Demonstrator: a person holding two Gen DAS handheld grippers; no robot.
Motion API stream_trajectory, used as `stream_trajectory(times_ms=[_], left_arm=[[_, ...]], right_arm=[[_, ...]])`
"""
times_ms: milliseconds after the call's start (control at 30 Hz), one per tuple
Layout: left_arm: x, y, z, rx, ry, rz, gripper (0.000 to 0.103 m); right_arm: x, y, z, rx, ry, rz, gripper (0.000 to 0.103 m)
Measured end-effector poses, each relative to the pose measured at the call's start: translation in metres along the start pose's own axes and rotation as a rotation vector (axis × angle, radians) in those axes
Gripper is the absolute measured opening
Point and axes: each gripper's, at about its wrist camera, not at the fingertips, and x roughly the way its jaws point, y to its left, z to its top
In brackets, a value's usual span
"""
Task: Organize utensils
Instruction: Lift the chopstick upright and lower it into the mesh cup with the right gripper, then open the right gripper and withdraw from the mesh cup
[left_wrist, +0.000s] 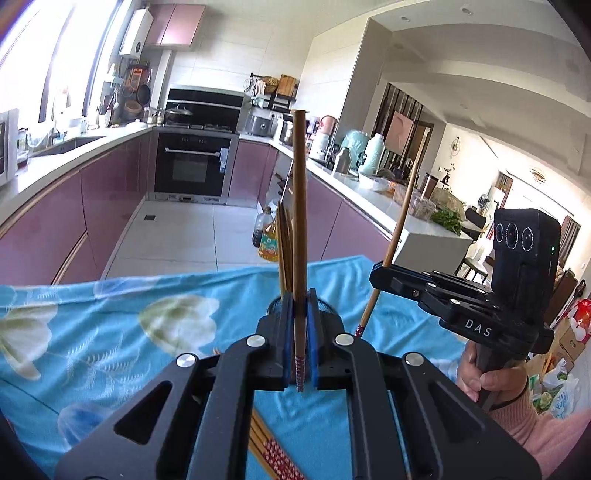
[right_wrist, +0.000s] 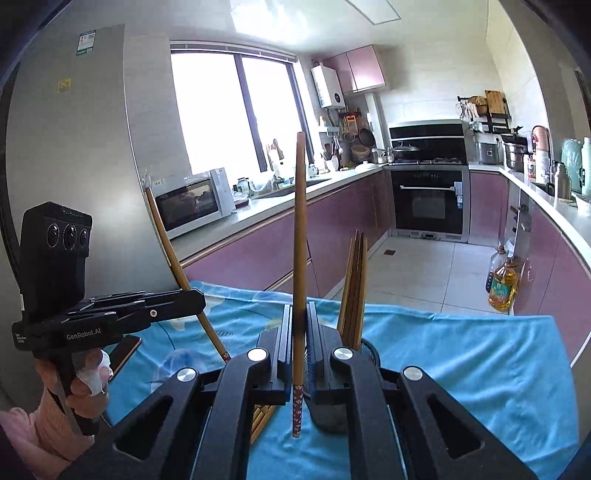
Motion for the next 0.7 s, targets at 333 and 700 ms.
stream_trajectory(times_ms=[333,700], left_arm=[[0.019,-0.009,0.033,0.015,-0.043,0.017,0.008],[0.079,-0.012,0.014,0.072,0.124,0.047,0.008]], right_arm=[[0.011,-0.014,0.026,0.007,-0.053,-0.044,0.006],[0.053,-0.033,0.006,0.035,0.084,-0.080,0.006]])
